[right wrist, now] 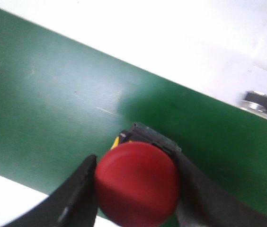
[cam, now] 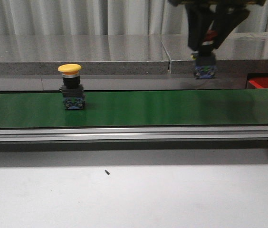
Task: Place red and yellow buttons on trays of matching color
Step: 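Grasp the red button off the belt with the right gripper, then carry the red button into the red tray and open the right gripper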
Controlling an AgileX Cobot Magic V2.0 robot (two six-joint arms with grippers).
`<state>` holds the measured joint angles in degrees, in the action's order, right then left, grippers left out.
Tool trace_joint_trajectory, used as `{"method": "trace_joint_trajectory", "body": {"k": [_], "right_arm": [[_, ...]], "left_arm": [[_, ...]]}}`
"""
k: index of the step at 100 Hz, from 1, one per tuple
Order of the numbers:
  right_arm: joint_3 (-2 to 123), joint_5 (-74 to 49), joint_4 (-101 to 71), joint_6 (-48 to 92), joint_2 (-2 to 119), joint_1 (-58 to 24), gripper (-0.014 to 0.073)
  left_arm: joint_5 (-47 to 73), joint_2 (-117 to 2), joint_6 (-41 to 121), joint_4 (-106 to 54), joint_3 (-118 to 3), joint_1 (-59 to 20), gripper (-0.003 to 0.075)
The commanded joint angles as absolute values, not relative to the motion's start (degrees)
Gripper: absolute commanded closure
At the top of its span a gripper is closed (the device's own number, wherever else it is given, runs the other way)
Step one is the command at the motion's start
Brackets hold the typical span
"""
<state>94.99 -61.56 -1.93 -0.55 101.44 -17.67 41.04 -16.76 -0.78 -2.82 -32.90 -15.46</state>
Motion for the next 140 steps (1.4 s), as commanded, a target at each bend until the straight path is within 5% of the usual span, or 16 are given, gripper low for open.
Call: {"method": "trace_joint_trajectory", "body": {"k": [1, 71, 140], "right_arm": [[96.81, -61.58, -1.55, -0.63, 96.14, -13.88, 0.0364], [84.28, -60.06, -1.47, -0.52, 90.08, 16.05, 0.0364], [81.31, -44.56, -5.23, -2.05, 97.86, 23.21, 0.0364]], "left_arm": [[37.1, -17.23, -1.37, -3.45, -34.3, -15.83, 0.0739], [37.1, -17.23, -1.37, -3.45, -34.3, -15.83, 0.0739], [37.0, -17.23, -1.37, -3.45, -34.3, -15.83, 0.0739]]}}
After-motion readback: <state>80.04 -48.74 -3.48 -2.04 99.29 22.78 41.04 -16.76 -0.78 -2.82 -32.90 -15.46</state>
